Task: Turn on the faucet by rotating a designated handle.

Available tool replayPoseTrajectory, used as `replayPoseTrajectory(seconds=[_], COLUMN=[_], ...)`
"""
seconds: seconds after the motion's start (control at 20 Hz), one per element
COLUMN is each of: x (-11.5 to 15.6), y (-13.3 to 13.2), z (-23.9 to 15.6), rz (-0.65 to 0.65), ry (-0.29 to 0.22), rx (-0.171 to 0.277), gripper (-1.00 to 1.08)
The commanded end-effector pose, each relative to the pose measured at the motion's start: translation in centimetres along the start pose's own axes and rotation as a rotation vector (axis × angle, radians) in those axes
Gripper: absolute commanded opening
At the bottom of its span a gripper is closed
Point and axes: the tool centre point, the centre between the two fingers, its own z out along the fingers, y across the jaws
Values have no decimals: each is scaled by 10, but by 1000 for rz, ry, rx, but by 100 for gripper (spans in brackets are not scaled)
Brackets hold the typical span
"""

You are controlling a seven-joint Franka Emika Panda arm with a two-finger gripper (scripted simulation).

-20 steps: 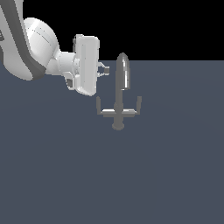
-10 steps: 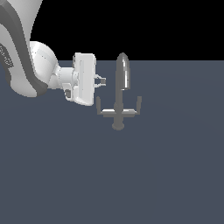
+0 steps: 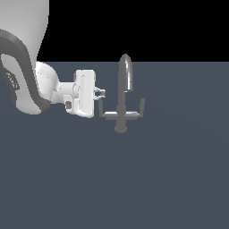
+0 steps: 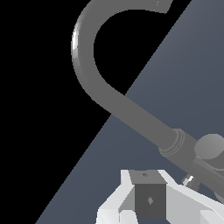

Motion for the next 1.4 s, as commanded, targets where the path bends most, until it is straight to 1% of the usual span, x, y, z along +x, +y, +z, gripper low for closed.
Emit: replayPoseTrajectory(seconds=[0.0,0.2,0.45,0.9,1.35], x=[-7,-14,-20,-22,-2], y=[7,16,23,25,30], z=[-2,-5,-7,-8,-7], rz=[-53,-116,-166,-181,-181], ry=[-2,-2,-2,-2,-2], rx=[13,27,38,42,42], gripper=[-100,-100,-100,-100,-100])
